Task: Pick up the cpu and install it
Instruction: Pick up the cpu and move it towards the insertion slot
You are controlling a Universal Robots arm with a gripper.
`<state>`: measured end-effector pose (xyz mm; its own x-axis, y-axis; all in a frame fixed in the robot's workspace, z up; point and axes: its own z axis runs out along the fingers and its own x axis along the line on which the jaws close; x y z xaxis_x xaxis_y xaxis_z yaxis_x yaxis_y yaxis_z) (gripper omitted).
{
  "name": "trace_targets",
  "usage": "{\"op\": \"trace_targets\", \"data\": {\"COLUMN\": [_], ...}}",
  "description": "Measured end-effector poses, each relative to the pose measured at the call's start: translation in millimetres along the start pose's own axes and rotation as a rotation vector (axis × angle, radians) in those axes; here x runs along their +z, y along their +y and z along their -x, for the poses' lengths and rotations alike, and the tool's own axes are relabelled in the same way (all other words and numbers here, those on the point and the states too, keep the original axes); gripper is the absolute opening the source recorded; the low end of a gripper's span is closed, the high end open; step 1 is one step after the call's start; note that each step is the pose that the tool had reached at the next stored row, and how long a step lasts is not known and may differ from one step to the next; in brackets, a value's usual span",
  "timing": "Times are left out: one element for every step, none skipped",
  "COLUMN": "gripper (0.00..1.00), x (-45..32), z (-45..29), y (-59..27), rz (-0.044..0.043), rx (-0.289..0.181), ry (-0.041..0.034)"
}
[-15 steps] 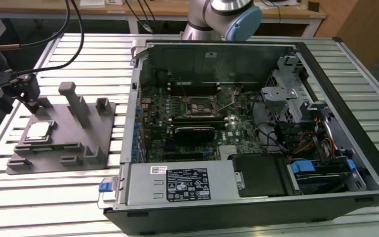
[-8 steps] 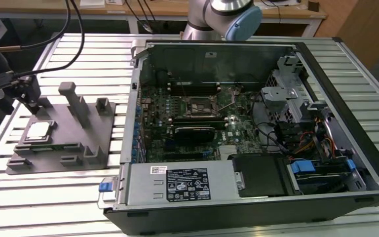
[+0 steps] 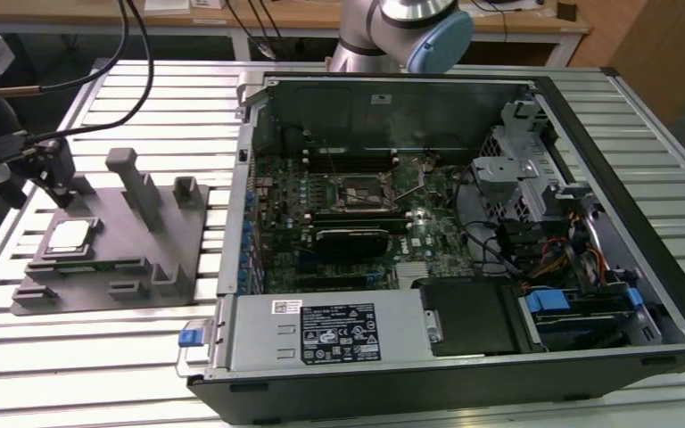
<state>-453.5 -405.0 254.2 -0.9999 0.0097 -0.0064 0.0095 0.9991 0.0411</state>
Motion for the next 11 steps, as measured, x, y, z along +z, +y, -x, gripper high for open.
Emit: {"op": "trace_targets", "data": {"gripper": [0.58,0.58,0.58,0.58,0.58,0.58,0.58,0.58,0.58,0.58,0.58], "x": [0.6,1.5,2.5,3.6,4.8,5.8,6.7,7.5,8.1,8.6,9.2], "z": [0.0,0.0,0.0,0.0,0.0,-0.1,0.0,0.0,0.0,0.0,0.0], "y": [0.0,-0.1,-0.1,-0.2,-0.2,-0.2,-0.3,-0.3,-0.4,-0.4,-0.4], "rz": [-0.0001,-0.0001,-0.0001,-0.0001,-0.0001,-0.0001,-0.0001,-0.0002,-0.0003,-0.0004,-0.0005], "rx": [0.0,0.0,0.0,0.0,0.0,0.0,0.0,0.0,0.0,0.0,0.0], "ry": [0.0001,0.0002,0.0002,0.0002,0.0002,0.0002,0.0002,0.0002,0.0002,0.0002,0.0002]}}
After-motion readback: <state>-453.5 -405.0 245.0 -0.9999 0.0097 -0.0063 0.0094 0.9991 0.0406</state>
